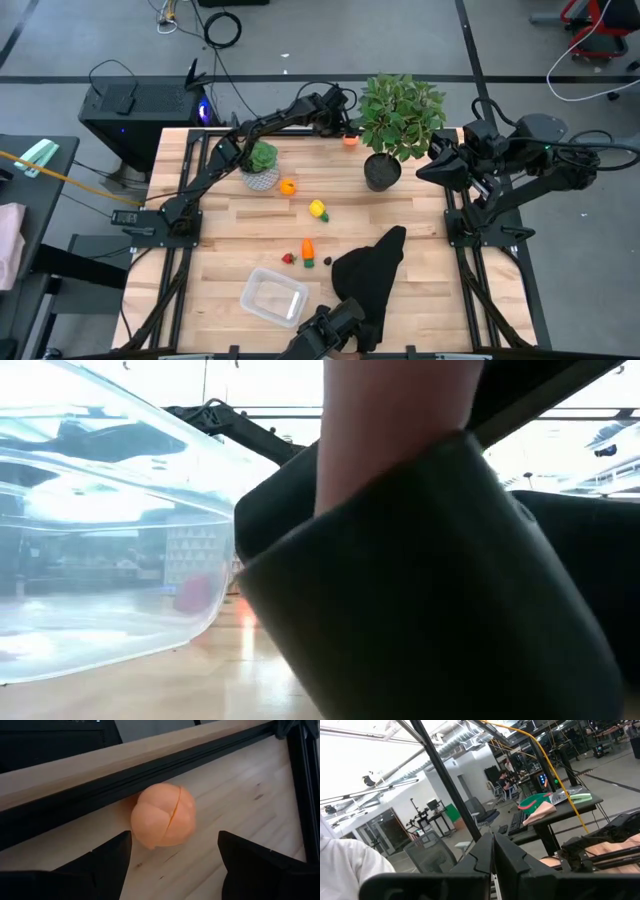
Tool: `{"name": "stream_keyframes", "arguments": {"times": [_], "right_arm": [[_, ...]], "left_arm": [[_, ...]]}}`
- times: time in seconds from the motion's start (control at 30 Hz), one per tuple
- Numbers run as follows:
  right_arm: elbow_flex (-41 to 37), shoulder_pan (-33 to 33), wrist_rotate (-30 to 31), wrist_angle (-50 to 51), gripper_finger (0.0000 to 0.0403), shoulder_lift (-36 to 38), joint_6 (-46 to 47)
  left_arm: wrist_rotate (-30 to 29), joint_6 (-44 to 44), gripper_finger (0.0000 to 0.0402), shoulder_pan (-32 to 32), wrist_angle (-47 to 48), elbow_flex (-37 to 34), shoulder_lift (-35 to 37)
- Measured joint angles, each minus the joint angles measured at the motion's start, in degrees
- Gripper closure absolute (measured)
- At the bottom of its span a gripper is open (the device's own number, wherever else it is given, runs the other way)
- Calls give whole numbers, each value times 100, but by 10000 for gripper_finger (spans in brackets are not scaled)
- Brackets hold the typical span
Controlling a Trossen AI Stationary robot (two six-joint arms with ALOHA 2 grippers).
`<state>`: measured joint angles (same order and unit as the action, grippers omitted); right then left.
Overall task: Pick and placing Produce into tupperware
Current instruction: Put the peach into the transparent bin, then put the strawberry into the transparent bin
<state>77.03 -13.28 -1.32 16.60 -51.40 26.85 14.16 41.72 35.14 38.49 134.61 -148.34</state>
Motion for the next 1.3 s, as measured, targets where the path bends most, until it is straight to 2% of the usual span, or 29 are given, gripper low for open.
{"name": "stream_keyframes", "arguments": {"times": [0.13,0.23,0.83,1.07,1.3], "right_arm": [[0,0,0,2,380,0,0],[0,0,-2,3,380,0,0],[0,0,0,2,380,0,0],[0,0,-2,1,380,6,-28],[0,0,-2,-7,380,20,-88]], "left_arm": [[287,154,103,8,-9,2,-85],[422,178,123,14,-35,-2,-136],[458,-199,390,28,-252,0,-134],[603,-374,396,28,-166,17,-67],[23,-864,398,145,-14,17,664]]}}
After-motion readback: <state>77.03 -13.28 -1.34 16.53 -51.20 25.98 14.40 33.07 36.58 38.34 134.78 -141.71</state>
